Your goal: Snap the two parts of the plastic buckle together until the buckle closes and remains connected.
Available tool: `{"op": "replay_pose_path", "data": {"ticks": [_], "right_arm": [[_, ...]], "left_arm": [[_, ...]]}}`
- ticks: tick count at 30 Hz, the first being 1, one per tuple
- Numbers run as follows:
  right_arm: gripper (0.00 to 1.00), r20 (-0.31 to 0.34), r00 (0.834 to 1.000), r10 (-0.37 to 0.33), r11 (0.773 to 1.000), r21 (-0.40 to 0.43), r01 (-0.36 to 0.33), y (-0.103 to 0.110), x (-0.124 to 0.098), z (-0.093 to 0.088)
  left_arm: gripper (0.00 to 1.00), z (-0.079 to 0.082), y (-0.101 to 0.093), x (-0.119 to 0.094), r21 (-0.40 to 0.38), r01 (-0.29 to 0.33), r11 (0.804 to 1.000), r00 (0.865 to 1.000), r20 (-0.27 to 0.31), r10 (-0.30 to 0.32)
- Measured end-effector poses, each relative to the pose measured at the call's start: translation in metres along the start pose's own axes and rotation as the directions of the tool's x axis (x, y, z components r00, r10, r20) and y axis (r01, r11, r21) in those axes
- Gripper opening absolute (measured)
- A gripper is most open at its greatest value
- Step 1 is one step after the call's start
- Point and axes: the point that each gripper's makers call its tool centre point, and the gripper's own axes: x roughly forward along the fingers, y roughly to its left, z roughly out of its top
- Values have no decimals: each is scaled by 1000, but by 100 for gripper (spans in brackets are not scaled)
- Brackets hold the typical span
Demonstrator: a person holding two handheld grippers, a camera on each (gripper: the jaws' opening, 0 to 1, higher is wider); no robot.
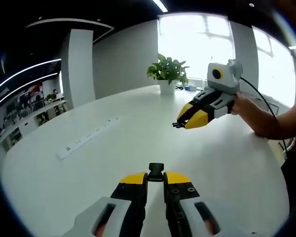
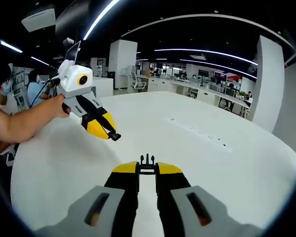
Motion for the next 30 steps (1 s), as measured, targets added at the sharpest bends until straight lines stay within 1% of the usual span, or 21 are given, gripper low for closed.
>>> {"op": "replay_pose_path", "data": {"ticks": [10, 20, 27, 30], "right_arm": [[11, -3, 1000, 1, 1000, 1, -1, 7, -4, -4], [11, -8, 1000, -5, 1000, -2, 5, 20, -12, -10], [11, -5, 1000, -6, 1000, 3, 6, 27, -16, -17], [11, -16, 1000, 3, 1000, 3, -3, 32, -15, -23]], "left_arm": [[11, -4, -10, -7, -1, 0, 1000, 1000, 5, 0], [11, -8, -20, -14, -4, 6, 1000, 1000, 12, -6], [11, -17, -26, -19, 1, 1, 1000, 1000, 5, -1], [11, -23, -27, -19, 1, -7, 1000, 1000, -6, 7]]}}
